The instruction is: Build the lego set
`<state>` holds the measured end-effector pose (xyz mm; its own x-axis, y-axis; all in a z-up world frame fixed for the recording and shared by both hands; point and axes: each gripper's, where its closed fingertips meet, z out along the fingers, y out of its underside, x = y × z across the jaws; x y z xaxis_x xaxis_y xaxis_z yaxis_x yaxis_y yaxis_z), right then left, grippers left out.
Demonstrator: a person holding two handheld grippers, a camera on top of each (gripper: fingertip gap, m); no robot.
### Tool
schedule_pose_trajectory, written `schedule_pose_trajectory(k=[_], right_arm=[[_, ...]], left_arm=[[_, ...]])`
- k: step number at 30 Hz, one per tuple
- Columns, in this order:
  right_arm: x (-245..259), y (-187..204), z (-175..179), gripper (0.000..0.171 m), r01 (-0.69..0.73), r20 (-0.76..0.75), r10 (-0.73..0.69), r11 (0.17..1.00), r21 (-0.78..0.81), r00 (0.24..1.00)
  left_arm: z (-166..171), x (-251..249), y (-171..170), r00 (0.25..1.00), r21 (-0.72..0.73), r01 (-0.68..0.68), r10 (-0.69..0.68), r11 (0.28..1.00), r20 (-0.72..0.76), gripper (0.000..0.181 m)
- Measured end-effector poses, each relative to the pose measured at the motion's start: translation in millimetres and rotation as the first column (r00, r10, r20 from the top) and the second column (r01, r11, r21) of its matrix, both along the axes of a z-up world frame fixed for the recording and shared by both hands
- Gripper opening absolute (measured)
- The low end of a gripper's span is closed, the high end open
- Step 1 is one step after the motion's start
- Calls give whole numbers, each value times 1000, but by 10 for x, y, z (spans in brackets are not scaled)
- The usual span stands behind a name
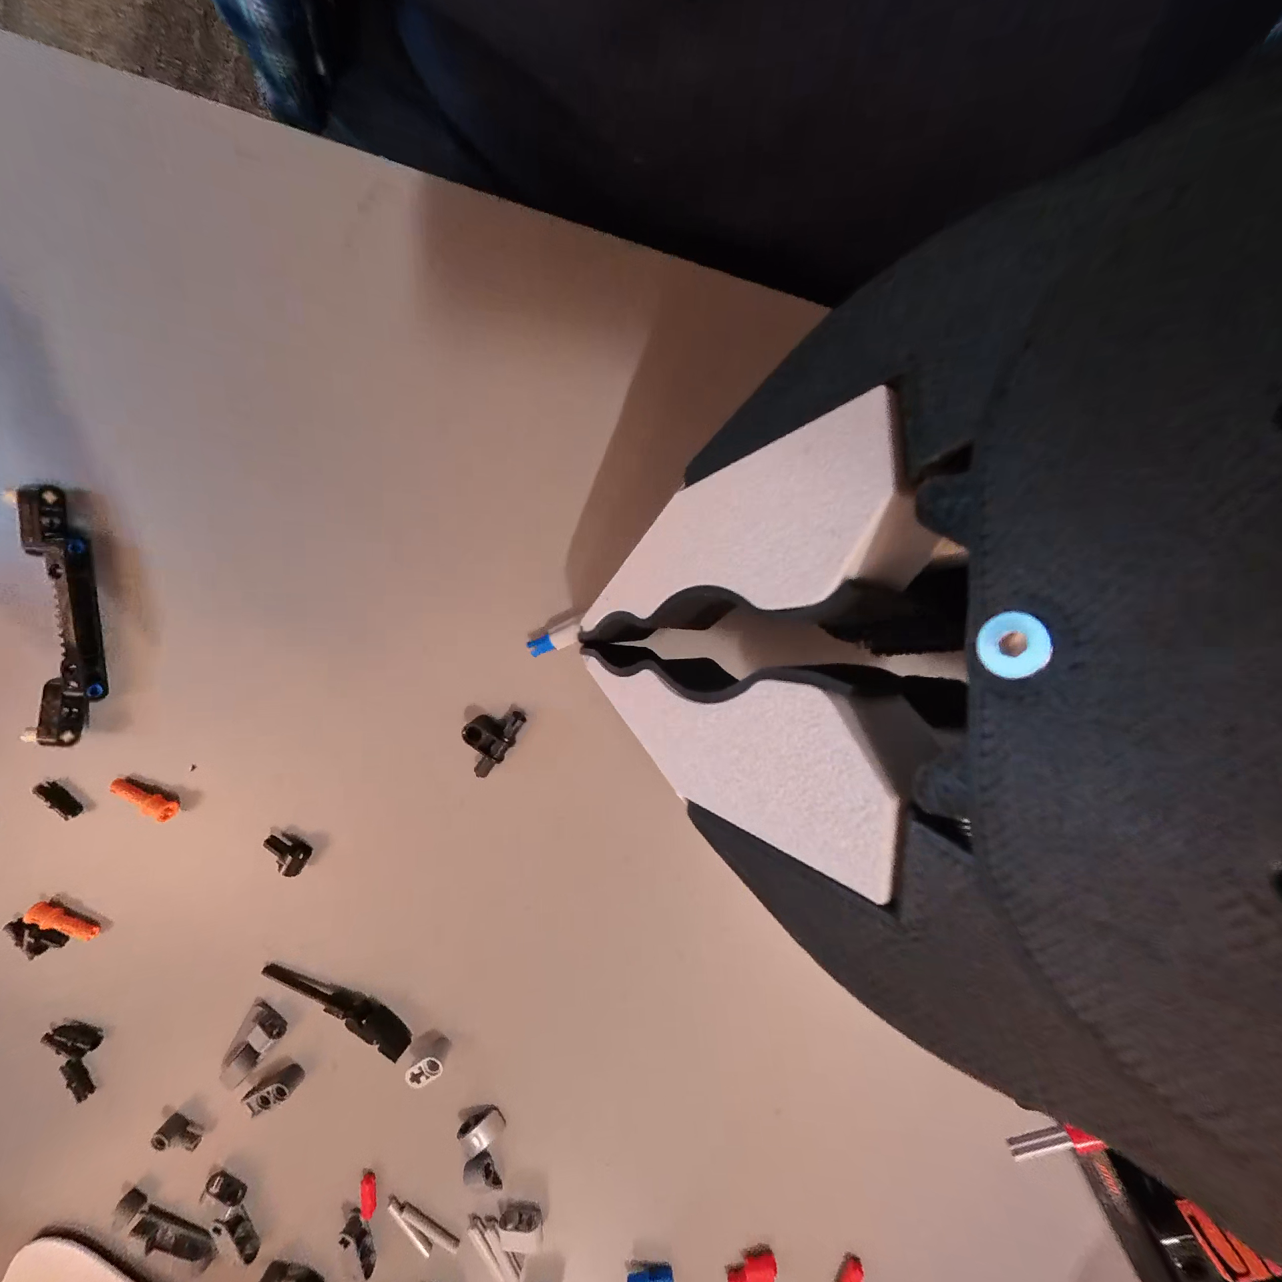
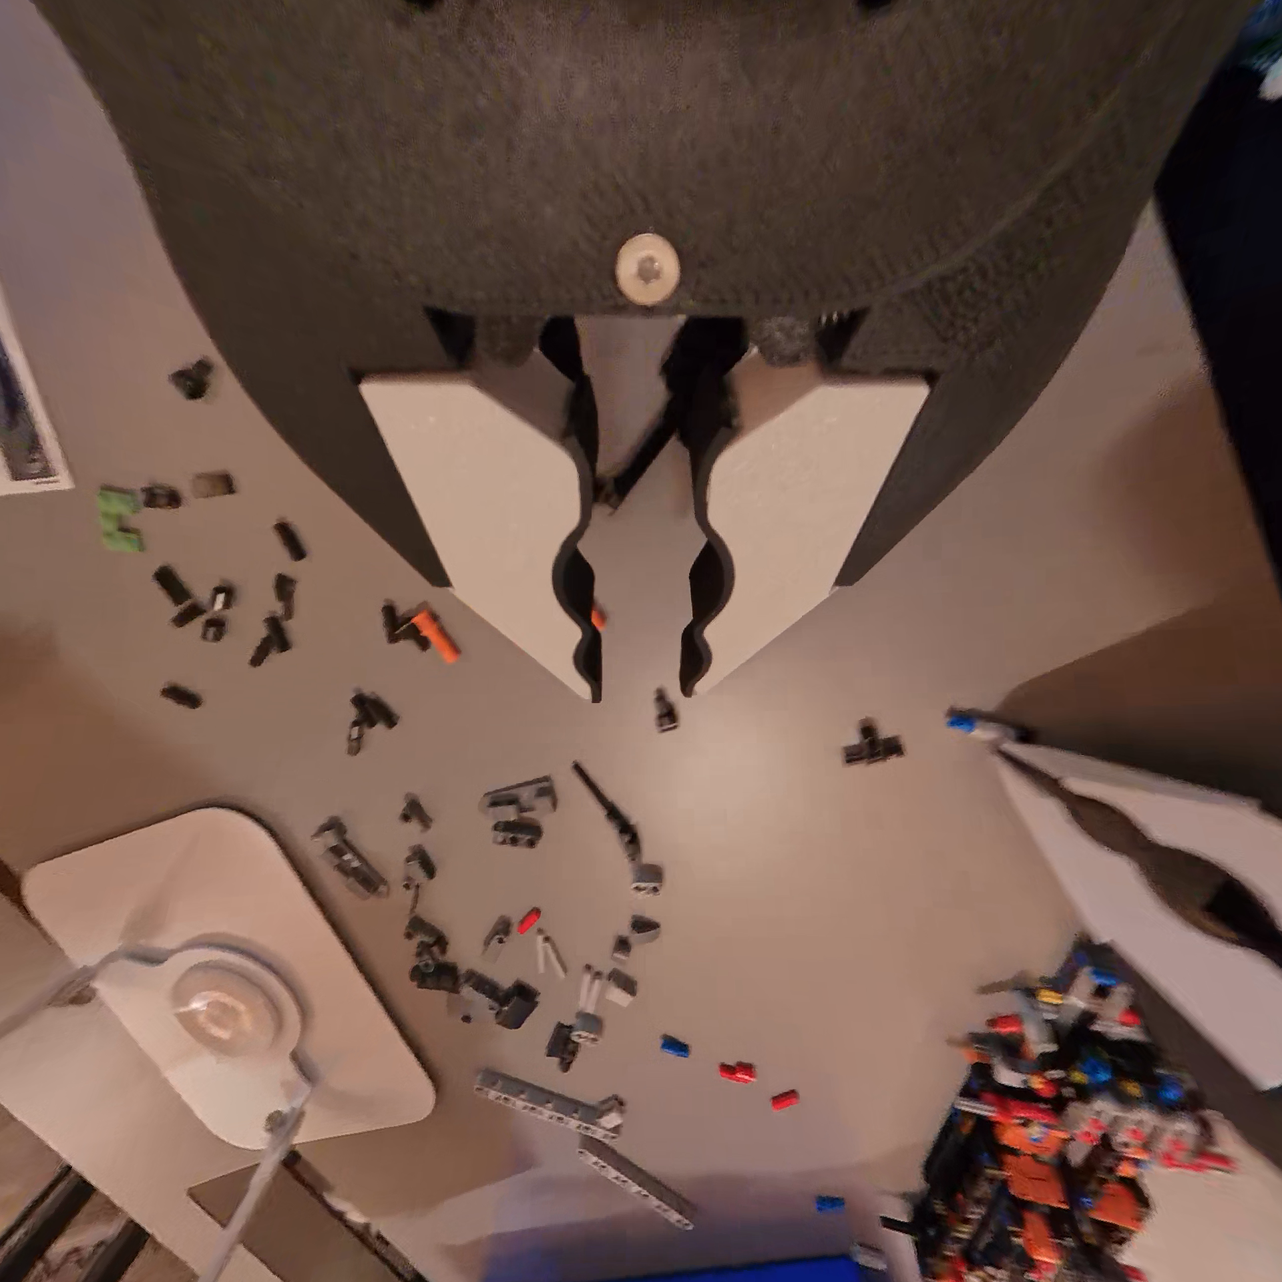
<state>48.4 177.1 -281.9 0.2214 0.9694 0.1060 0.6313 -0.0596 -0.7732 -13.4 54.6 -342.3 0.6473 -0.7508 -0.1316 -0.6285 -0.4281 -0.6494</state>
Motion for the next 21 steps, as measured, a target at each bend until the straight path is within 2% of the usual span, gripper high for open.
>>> schedule_pose_trajectory(k=[5,10,21], right_arm=[[-297,485,6,25,8,64,-12,998,65,998],[-586,883,-178,29,-21,138,16,999,32,990],[-1042,1019,-213,28,-99,170,90,994,43,981]], left_arm=[[-34,-19,-7,1000,-6,6,-6,1000,1,0],[-58,-44,-2,1000,-9,6,-6,1000,7,0],[267,-187,14,987,3,-25,24,1000,158,10]])
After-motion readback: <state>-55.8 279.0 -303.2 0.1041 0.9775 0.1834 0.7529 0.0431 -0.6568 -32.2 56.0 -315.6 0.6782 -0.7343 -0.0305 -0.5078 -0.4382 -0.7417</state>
